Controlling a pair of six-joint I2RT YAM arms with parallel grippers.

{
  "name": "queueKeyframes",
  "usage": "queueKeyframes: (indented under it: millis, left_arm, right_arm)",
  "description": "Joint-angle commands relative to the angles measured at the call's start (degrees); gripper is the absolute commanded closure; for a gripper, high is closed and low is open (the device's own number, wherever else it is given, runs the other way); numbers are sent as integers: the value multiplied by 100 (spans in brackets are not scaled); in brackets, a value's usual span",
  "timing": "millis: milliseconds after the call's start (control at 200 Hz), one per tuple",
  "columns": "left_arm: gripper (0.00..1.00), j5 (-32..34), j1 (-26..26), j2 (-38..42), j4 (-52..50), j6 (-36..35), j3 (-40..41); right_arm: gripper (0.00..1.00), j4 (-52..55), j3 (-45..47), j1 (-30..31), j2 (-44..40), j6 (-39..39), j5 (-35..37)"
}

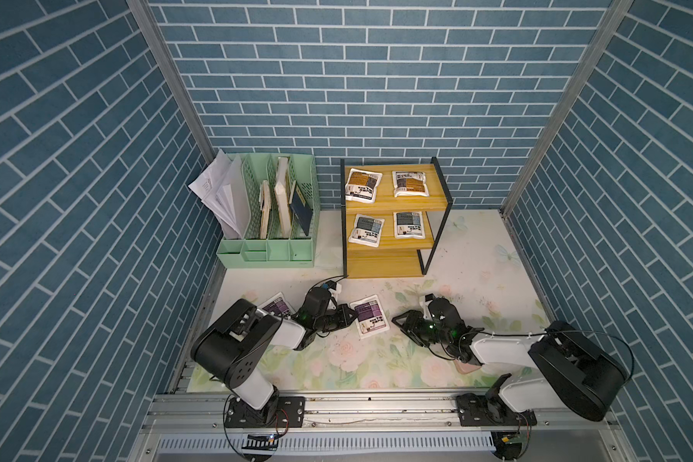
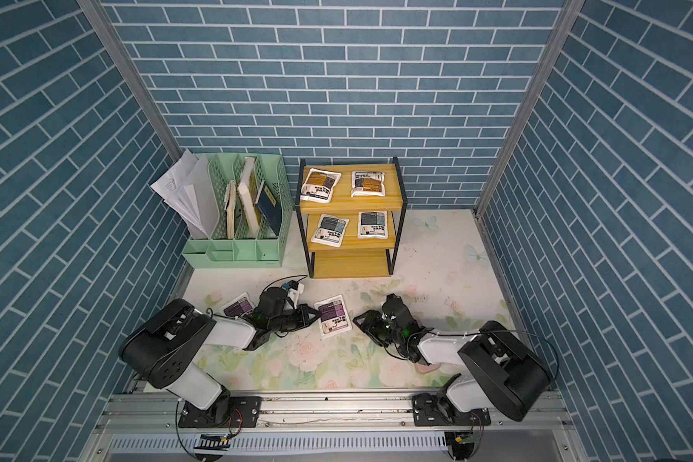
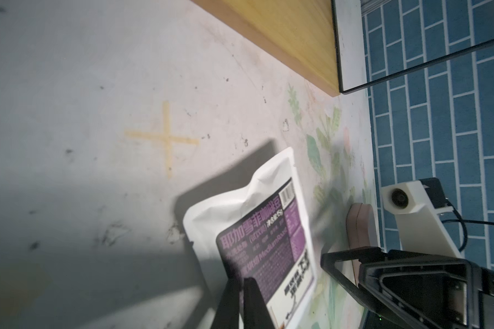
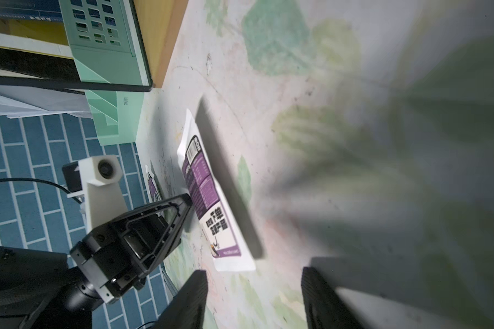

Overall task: Place the bagged coffee beans on the shelf by color
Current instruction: Pick up the coffee beans at the center of the board.

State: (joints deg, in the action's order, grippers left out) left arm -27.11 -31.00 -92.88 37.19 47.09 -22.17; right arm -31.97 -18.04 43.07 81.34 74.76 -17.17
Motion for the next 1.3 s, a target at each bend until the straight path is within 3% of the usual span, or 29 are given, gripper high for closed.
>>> queueKeyframes:
  millis: [0,195,280,625,890,1090,1160,1295]
  left_arm:
    - [90,144,-28,-95,85,-51,135]
    - [91,221,-30,-88,175,-29,362]
    - [91,237,-20,-67,179,-27,389]
    - [91,233,-27,-89,183,-36,402]
    - [91,231,-26,31,128,-35,417]
    - [91,207,-28,308,6,16,396]
    - [84,285,-25,759,-283,22,349]
    - [60,933,-22,2221,-1649,-374,15]
  right_arm:
    - [39,-297,-131,98,350,184,56]
    - [36,-1088,-69,265,720,618,56]
    - [40,-1489,-38,402,831,819,126]
    - [75,-2870,179,918,1394,1514,689]
    - [79,-2931,67,954,1640,1524,793]
    - [98,-3054,28,961,1782,1550,827]
    - [100,-3032,63,962,1722,1536,886]
    - [100,-3172,205,919,1577,1489,991]
